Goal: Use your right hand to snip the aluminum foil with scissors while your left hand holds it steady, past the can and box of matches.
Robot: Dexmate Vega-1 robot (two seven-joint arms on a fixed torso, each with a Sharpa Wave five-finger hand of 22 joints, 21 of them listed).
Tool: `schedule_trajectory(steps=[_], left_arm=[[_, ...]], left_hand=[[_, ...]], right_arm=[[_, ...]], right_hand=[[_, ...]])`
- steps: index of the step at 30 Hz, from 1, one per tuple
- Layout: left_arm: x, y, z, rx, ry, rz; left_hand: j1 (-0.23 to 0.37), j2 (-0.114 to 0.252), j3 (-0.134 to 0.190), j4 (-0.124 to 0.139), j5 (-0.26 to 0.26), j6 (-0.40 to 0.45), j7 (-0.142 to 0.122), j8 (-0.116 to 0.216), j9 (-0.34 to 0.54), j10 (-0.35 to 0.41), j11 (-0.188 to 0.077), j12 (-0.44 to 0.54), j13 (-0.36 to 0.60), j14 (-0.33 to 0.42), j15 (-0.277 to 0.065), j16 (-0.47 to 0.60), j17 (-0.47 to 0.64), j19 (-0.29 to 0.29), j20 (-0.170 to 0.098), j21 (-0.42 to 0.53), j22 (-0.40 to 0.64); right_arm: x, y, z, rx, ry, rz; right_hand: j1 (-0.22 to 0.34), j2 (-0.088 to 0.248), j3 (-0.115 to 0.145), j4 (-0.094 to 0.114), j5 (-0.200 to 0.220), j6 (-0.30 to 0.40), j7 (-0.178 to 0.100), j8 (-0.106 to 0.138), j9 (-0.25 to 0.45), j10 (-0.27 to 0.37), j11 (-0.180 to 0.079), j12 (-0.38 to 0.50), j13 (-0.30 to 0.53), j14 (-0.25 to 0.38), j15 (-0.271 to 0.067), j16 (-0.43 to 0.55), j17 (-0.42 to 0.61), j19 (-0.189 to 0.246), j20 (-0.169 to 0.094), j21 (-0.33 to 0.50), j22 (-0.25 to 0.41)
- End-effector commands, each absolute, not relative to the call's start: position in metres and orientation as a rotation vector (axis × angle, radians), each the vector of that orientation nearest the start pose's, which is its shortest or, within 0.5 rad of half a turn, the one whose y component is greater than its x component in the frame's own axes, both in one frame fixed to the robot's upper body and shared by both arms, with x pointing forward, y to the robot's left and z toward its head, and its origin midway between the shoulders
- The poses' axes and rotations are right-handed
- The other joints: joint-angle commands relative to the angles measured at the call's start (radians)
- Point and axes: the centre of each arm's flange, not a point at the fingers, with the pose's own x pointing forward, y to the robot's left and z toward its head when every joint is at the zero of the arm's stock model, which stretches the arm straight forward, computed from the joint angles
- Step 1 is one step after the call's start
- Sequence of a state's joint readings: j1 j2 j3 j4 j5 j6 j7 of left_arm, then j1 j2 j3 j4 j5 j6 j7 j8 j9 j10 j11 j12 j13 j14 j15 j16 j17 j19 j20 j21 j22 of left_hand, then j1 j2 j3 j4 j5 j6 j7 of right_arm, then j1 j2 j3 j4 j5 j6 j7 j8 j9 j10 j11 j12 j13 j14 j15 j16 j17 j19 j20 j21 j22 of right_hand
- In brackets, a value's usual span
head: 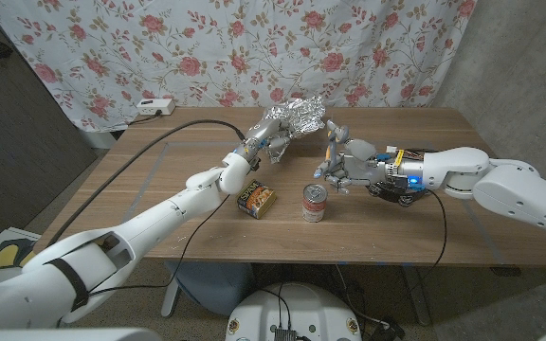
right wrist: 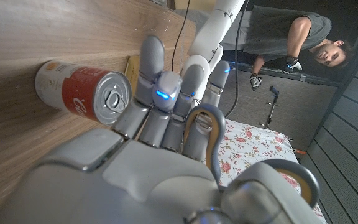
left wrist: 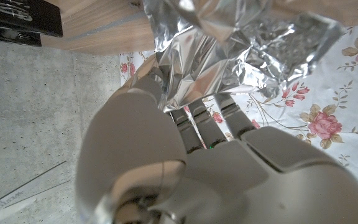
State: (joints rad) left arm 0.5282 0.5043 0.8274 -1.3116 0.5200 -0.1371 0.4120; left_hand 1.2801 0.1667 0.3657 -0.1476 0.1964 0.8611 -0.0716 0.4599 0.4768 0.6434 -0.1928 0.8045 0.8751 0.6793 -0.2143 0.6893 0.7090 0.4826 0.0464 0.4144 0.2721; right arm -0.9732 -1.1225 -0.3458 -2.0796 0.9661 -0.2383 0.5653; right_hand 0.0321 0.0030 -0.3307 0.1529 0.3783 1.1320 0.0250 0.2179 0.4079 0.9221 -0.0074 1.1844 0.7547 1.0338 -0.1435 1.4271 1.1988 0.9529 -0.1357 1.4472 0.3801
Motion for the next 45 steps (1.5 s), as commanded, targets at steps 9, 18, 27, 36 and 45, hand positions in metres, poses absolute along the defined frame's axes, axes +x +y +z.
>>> schedule_trajectory(steps=[9,18,27,36,45], left_arm=[[0.644,0.11,0.035,1.278,-1.09,0.049],[0.638,0.112,0.031,1.264,-1.148,0.108],[0.631,0.109,0.022,1.284,-1.211,0.158],[0.629,0.111,0.014,1.334,-1.205,0.151],[0.626,0.105,0.002,1.322,-1.225,0.173]], left_hand=[[0.003,-0.007,0.005,0.003,0.005,0.008,0.002,-0.001,-0.001,0.004,-0.003,0.0,0.007,0.027,-0.019,-0.01,0.001,0.008,-0.001,0.01,0.004],[0.004,-0.007,0.005,0.003,0.007,0.01,0.0,-0.004,-0.005,0.004,-0.002,-0.001,0.01,0.031,-0.02,-0.014,0.003,0.009,-0.002,0.013,0.004],[0.004,-0.008,0.005,0.004,0.008,0.009,0.003,-0.007,-0.007,0.005,-0.003,-0.002,0.01,0.031,-0.02,-0.017,0.004,0.007,-0.002,0.014,0.004],[0.004,-0.008,0.005,0.004,0.008,0.009,0.003,-0.007,-0.007,0.005,-0.003,-0.002,0.01,0.031,-0.02,-0.017,0.004,0.007,-0.002,0.014,0.004],[0.004,-0.008,0.005,0.004,0.008,0.009,0.003,-0.007,-0.008,0.005,-0.003,-0.002,0.01,0.031,-0.02,-0.017,0.004,0.008,-0.002,0.014,0.004]], right_arm=[[0.469,-0.197,0.0,-0.474,-0.134,1.122],[0.47,-0.197,0.0,-0.493,-0.106,1.125],[0.471,-0.196,-0.001,-0.515,-0.077,1.136],[0.464,-0.195,0.002,-0.557,-0.035,1.146],[0.47,-0.196,-0.005,-0.6,0.029,1.145]], right_hand=[[0.008,-0.008,-0.005,-0.002,0.0,-0.098,0.104,-0.001,-0.007,-0.009,0.005,0.01,0.002,-0.017,-0.068,-0.015,0.007,-0.004,-0.058,0.003,-0.001],[0.007,-0.01,-0.006,-0.001,0.0,-0.105,0.105,-0.005,-0.021,-0.008,0.005,0.008,-0.006,-0.014,-0.069,-0.024,0.003,-0.005,-0.059,0.002,-0.003],[0.007,-0.013,-0.006,-0.001,-0.001,-0.106,0.106,-0.001,-0.026,-0.01,0.004,0.011,-0.006,-0.014,-0.069,-0.035,0.002,-0.005,-0.059,-0.001,-0.008],[0.007,-0.015,-0.006,-0.002,-0.001,-0.109,0.108,0.0,-0.028,-0.013,0.005,0.011,-0.006,-0.013,-0.069,-0.041,0.001,-0.005,-0.058,0.0,-0.007],[0.009,-0.018,-0.006,-0.002,0.0,-0.11,0.108,0.001,-0.031,-0.014,0.006,0.013,-0.006,-0.009,-0.068,-0.049,-0.002,-0.007,-0.058,-0.001,-0.008]])
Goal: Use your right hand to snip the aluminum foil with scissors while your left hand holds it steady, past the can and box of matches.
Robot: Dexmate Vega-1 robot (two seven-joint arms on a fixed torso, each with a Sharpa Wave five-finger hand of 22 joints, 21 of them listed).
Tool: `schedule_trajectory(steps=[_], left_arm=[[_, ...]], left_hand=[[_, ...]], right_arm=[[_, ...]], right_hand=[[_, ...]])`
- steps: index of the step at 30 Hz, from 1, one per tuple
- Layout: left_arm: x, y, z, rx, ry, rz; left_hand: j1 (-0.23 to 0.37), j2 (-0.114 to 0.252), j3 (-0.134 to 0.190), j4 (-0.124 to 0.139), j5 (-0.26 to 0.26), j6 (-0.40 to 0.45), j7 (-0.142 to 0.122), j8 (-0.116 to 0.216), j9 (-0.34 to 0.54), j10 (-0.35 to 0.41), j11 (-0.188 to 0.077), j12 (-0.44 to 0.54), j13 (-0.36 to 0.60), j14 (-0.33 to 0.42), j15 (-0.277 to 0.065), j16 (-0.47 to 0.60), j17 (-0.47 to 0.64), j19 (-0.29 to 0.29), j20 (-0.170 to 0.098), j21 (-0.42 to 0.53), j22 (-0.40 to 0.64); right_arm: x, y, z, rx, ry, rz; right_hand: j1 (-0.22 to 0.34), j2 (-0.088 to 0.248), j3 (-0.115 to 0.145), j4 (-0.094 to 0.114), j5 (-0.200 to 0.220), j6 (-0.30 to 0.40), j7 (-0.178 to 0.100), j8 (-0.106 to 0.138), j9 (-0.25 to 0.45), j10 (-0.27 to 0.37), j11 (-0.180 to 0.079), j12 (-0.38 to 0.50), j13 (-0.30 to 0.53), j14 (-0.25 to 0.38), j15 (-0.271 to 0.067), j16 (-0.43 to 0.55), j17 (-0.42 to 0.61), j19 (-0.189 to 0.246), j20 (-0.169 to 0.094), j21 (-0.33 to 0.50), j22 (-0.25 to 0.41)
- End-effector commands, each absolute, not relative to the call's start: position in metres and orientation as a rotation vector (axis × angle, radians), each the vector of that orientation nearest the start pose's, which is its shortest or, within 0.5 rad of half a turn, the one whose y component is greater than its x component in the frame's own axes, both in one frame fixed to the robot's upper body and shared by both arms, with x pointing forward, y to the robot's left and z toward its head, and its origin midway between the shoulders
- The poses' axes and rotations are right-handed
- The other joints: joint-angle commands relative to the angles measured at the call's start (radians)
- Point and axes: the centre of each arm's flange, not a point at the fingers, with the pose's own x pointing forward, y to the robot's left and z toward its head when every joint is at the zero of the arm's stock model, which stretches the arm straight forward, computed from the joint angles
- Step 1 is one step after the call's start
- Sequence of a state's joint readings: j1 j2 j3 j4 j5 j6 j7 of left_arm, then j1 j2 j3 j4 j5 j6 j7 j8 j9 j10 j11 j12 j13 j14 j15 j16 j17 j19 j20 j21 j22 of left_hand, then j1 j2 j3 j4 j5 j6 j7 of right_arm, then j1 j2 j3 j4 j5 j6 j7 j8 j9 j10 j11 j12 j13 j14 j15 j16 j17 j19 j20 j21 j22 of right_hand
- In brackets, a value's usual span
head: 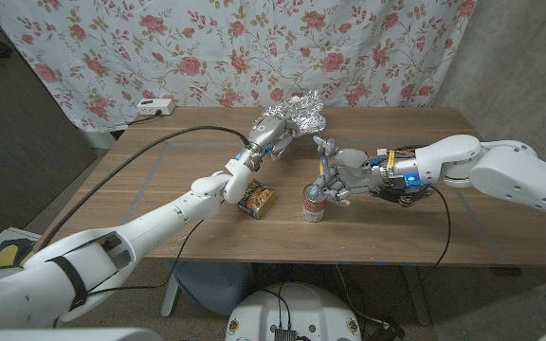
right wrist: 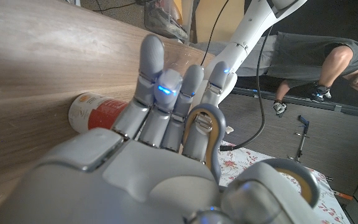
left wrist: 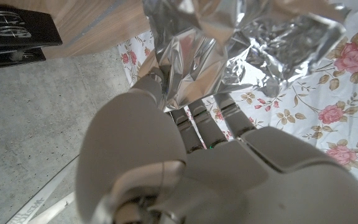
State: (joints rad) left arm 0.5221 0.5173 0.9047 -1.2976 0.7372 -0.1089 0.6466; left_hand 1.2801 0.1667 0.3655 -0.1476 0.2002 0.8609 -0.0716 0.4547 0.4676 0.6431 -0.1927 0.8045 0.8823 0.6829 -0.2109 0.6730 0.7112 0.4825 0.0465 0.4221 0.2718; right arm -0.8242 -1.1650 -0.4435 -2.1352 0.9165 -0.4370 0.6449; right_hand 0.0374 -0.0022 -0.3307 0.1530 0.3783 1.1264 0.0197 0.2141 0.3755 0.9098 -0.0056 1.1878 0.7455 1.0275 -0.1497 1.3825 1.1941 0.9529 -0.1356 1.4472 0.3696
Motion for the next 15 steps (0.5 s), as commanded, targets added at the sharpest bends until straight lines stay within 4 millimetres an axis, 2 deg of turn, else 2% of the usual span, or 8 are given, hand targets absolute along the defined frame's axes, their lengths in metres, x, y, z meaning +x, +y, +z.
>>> schedule_trajectory(steps=[1,15], left_arm=[[0.6265,0.1043,0.0005,1.323,-1.224,0.169],[0.6287,0.1054,-0.0029,1.31,-1.258,0.186]], left_hand=[[0.004,-0.008,0.006,0.003,0.004,0.009,0.003,-0.001,0.002,0.005,-0.003,-0.002,0.003,0.027,-0.023,0.0,0.002,0.008,-0.002,0.007,0.004],[0.003,-0.01,0.006,0.004,0.005,0.021,0.002,0.001,0.0,0.01,0.0,-0.005,0.0,0.031,-0.023,0.0,0.003,0.01,-0.003,0.009,0.004]], right_arm=[[0.4706,-0.196,-0.0057,-0.598,0.042,1.142],[0.4786,-0.1961,0.0009,-0.69,0.066,1.065]], right_hand=[[0.003,-0.013,-0.006,-0.002,-0.001,-0.105,0.114,0.005,0.001,0.0,0.004,0.007,-0.002,-0.004,-0.062,-0.006,0.002,-0.007,-0.058,-0.001,0.002],[0.003,-0.017,-0.007,-0.002,0.0,-0.111,0.116,0.009,-0.001,-0.005,0.006,0.007,-0.004,-0.005,-0.063,-0.024,-0.002,-0.007,-0.058,-0.003,-0.002]])
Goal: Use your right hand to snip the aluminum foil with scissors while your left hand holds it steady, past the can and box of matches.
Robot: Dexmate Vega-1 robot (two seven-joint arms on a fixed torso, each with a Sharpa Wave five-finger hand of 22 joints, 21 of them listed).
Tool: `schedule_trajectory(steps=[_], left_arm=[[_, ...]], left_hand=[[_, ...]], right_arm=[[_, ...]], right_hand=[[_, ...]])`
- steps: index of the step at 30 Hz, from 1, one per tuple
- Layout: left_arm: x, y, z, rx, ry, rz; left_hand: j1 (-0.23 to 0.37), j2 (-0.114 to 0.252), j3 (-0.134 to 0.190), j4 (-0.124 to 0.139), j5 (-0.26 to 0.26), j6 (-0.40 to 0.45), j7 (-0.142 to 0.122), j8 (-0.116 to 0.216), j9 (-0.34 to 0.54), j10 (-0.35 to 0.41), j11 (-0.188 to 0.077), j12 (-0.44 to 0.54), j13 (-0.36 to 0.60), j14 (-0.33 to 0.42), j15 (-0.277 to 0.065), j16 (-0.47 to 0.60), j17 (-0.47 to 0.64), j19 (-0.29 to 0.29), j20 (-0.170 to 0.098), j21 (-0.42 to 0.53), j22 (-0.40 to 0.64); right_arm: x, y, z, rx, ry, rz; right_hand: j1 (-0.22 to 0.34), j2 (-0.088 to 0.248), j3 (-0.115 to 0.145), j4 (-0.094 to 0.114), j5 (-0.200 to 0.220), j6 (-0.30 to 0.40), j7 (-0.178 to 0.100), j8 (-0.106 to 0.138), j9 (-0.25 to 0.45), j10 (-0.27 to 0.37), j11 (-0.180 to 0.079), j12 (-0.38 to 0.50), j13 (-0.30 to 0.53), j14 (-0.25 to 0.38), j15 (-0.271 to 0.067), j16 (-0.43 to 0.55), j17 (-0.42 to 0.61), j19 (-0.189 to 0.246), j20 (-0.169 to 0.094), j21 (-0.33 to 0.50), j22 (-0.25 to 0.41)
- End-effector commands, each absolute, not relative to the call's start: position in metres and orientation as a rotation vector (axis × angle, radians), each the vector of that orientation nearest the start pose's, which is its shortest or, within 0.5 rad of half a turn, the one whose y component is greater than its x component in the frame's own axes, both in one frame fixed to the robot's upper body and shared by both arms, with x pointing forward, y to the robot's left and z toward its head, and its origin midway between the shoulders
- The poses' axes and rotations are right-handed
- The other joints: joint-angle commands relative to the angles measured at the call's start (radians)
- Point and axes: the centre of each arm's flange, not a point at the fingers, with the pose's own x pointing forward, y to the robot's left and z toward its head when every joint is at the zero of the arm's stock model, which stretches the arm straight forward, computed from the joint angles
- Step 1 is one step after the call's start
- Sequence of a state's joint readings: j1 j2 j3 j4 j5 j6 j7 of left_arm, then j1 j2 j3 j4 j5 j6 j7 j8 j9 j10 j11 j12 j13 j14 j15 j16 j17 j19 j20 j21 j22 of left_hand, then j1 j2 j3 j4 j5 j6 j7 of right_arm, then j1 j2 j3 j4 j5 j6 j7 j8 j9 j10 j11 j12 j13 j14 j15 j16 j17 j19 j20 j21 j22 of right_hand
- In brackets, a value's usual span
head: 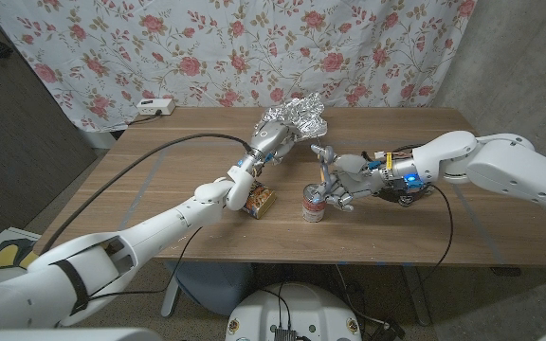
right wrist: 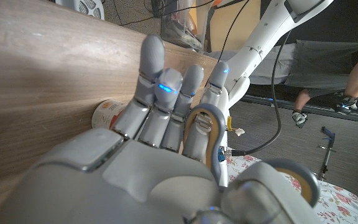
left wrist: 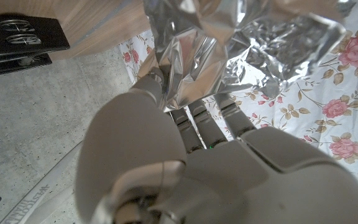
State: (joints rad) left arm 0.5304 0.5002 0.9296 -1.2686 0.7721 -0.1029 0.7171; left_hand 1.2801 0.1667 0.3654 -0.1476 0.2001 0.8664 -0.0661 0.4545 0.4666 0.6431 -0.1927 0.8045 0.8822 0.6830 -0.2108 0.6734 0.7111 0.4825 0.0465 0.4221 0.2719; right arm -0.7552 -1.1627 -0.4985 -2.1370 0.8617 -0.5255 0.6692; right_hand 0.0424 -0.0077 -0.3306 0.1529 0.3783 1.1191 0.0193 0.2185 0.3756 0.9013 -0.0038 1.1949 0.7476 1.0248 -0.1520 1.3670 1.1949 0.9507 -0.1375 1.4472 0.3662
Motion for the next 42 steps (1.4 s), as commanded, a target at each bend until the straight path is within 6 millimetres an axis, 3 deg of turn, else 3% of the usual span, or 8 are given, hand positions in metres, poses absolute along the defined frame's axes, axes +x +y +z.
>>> schedule_trajectory(steps=[1,25,26,34,36,42], left_arm=[[0.629,0.106,-0.003,1.31,-1.257,0.187],[0.628,0.107,-0.009,1.303,-1.276,0.203],[0.628,0.107,-0.009,1.304,-1.277,0.203],[0.631,0.11,-0.01,1.308,-1.275,0.194],[0.631,0.111,-0.01,1.31,-1.277,0.192],[0.633,0.114,-0.01,1.311,-1.28,0.198]], left_hand=[[0.004,-0.01,0.006,0.003,0.005,0.015,-0.002,0.001,0.0,0.011,-0.001,-0.005,0.0,0.032,-0.023,-0.001,0.004,0.01,-0.004,0.01,0.004],[0.004,-0.011,0.006,0.003,0.006,0.018,-0.002,0.0,-0.002,0.012,-0.003,-0.007,-0.001,0.033,-0.023,-0.002,0.005,0.01,-0.004,0.011,0.004],[0.016,-0.034,-0.016,0.067,0.093,-0.004,0.0,0.056,0.016,-0.027,0.003,0.093,-0.063,0.028,-0.023,0.006,-0.001,-0.035,-0.006,0.135,0.115],[0.016,-0.032,-0.015,0.064,0.083,-0.001,0.001,0.049,0.008,-0.023,-0.001,0.083,-0.067,0.03,-0.023,-0.001,0.002,-0.034,-0.006,0.136,0.107],[0.015,-0.03,-0.013,0.06,0.076,0.003,0.004,0.044,0.001,-0.018,-0.002,0.073,-0.071,0.031,-0.023,-0.008,0.004,-0.042,-0.022,0.133,0.098],[0.018,-0.029,-0.01,0.055,0.069,0.003,0.002,0.037,-0.006,-0.012,-0.001,0.065,-0.075,0.034,-0.023,-0.016,0.004,-0.044,-0.026,0.132,0.089]], right_arm=[[0.479,-0.196,0.002,-0.704,0.074,1.049],[0.495,-0.203,0.004,-0.723,0.121,1.028],[0.495,-0.204,0.005,-0.724,0.124,1.026],[0.501,-0.202,0.009,-0.732,0.126,1.016],[0.502,-0.201,0.01,-0.735,0.128,1.019],[0.504,-0.197,0.011,-0.743,0.137,1.028]], right_hand=[[-0.002,-0.012,-0.007,-0.002,0.0,-0.105,0.117,0.005,0.0,0.003,0.005,0.0,-0.006,0.0,-0.061,-0.008,-0.002,-0.003,-0.056,-0.005,-0.003],[-0.004,-0.016,-0.006,-0.001,0.002,-0.108,0.121,0.007,-0.008,0.001,0.007,0.002,-0.007,0.011,-0.061,-0.031,-0.005,-0.001,-0.056,-0.006,-0.006],[-0.003,-0.016,-0.006,-0.001,0.002,-0.108,0.121,0.007,-0.009,-0.002,0.007,0.003,-0.003,0.007,-0.061,-0.038,-0.011,0.0,-0.058,-0.008,-0.009],[-0.002,-0.015,-0.005,-0.001,0.003,-0.114,0.121,0.004,-0.019,0.0,0.006,-0.001,-0.013,0.012,-0.061,-0.048,-0.009,0.002,-0.058,-0.01,-0.013],[-0.002,-0.015,-0.005,-0.001,0.003,-0.114,0.122,0.004,-0.02,0.0,0.006,0.0,-0.012,0.012,-0.061,-0.053,-0.01,0.0,-0.059,-0.009,-0.009],[-0.002,-0.014,-0.005,-0.001,0.003,-0.115,0.123,0.006,-0.021,-0.003,0.008,0.004,-0.006,0.016,-0.061,-0.058,-0.008,0.0,-0.059,-0.009,-0.009]])
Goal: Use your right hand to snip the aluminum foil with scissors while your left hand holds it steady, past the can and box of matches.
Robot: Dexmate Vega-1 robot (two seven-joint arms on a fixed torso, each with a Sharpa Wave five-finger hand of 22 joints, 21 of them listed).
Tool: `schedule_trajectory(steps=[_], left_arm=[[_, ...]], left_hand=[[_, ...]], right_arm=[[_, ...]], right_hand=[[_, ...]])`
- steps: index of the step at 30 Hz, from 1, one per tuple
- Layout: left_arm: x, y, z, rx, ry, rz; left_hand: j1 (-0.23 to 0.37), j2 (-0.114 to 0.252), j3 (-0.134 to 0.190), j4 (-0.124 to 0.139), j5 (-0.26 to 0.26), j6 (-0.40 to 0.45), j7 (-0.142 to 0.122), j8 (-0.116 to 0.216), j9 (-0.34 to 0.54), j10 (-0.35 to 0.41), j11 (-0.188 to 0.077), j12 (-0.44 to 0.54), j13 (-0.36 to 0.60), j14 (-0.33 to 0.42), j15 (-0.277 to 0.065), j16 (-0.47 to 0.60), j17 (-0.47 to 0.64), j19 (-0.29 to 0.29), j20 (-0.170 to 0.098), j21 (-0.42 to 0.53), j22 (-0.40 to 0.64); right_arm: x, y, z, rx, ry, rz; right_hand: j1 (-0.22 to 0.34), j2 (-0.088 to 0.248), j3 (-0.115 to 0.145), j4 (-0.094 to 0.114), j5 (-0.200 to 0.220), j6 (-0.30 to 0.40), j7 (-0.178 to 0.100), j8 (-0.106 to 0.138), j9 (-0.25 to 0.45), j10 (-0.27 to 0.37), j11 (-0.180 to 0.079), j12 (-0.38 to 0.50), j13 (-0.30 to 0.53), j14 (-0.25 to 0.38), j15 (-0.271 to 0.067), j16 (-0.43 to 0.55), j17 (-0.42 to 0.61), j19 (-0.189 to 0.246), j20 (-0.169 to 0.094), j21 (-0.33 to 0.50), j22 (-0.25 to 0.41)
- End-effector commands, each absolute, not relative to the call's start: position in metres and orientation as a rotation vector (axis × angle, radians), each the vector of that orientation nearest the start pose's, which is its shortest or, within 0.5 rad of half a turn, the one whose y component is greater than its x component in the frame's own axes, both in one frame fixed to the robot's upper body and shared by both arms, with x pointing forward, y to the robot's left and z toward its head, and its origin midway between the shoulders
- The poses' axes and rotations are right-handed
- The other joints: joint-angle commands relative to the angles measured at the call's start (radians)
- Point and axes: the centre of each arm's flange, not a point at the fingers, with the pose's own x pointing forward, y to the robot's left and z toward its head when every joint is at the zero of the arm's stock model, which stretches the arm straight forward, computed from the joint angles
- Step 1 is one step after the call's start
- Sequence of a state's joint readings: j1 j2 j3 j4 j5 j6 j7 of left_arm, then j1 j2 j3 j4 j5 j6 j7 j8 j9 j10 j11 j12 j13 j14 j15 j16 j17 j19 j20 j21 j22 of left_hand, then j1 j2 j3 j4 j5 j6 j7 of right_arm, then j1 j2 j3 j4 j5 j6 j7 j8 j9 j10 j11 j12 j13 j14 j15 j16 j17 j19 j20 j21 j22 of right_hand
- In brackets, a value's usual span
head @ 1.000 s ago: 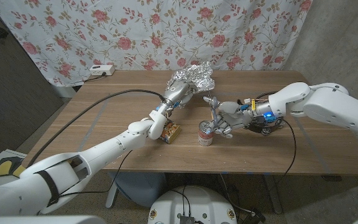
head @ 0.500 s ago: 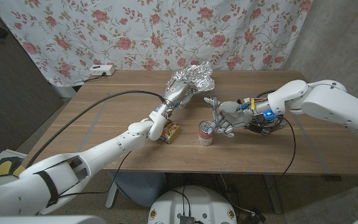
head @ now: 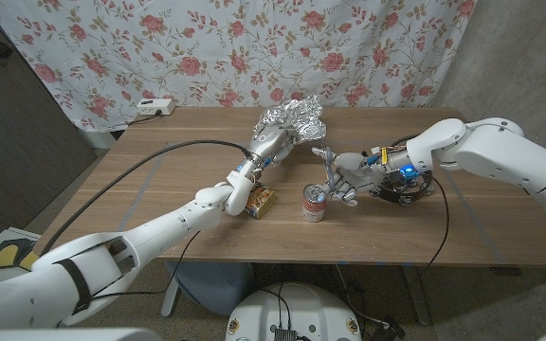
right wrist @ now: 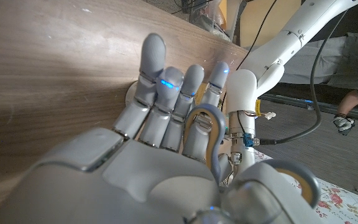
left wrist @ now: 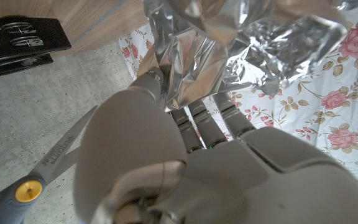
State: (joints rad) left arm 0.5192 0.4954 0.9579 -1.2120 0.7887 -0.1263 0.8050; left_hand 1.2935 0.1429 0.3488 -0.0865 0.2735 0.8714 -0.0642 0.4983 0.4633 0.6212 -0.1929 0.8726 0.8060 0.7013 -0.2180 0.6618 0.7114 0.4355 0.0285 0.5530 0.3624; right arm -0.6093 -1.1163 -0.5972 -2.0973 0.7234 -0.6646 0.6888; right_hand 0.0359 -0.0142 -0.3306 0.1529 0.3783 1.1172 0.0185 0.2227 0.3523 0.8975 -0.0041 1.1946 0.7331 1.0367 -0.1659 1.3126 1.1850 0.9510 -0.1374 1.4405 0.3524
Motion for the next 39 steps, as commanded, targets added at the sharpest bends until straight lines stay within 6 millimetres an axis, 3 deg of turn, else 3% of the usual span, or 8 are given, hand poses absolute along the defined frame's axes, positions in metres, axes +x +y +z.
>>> schedule_trajectory(steps=[1,19,39], left_arm=[[0.633,0.114,-0.01,1.309,-1.281,0.2],[0.634,0.107,-0.013,1.313,-1.318,0.21],[0.633,0.117,-0.025,1.283,-1.365,0.256]], left_hand=[[0.005,-0.005,0.007,-0.007,-0.005,-0.003,0.002,-0.008,-0.003,0.01,0.0,-0.005,0.001,0.017,-0.016,-0.005,0.004,0.004,-0.008,0.001,-0.003],[0.015,0.002,0.011,-0.022,-0.019,0.002,0.001,-0.02,-0.018,0.007,0.002,-0.013,0.009,0.018,-0.016,-0.021,0.01,0.0,-0.009,-0.001,-0.023],[0.017,0.01,0.005,-0.026,-0.031,0.004,0.009,-0.031,-0.03,0.002,0.004,-0.015,0.022,0.014,-0.016,-0.029,0.022,-0.005,-0.014,-0.002,-0.039]], right_arm=[[0.504,-0.197,0.011,-0.744,0.137,1.028],[0.504,-0.193,0.017,-0.759,0.15,1.054],[0.507,-0.198,0.023,-0.765,0.18,1.029]], right_hand=[[0.005,-0.007,-0.005,-0.001,0.003,-0.114,0.123,0.002,0.003,0.003,0.009,0.001,0.002,0.004,-0.047,-0.005,0.003,0.0,-0.058,-0.003,0.003],[0.008,-0.003,-0.004,-0.002,0.004,-0.116,0.124,0.005,-0.001,0.004,0.006,0.0,-0.001,0.009,-0.047,-0.017,0.006,0.002,-0.058,-0.005,0.0],[0.011,0.0,-0.004,-0.002,0.003,-0.12,0.125,0.009,-0.002,-0.001,0.009,-0.002,-0.002,0.016,-0.048,-0.042,0.0,0.004,-0.059,-0.008,-0.005]])
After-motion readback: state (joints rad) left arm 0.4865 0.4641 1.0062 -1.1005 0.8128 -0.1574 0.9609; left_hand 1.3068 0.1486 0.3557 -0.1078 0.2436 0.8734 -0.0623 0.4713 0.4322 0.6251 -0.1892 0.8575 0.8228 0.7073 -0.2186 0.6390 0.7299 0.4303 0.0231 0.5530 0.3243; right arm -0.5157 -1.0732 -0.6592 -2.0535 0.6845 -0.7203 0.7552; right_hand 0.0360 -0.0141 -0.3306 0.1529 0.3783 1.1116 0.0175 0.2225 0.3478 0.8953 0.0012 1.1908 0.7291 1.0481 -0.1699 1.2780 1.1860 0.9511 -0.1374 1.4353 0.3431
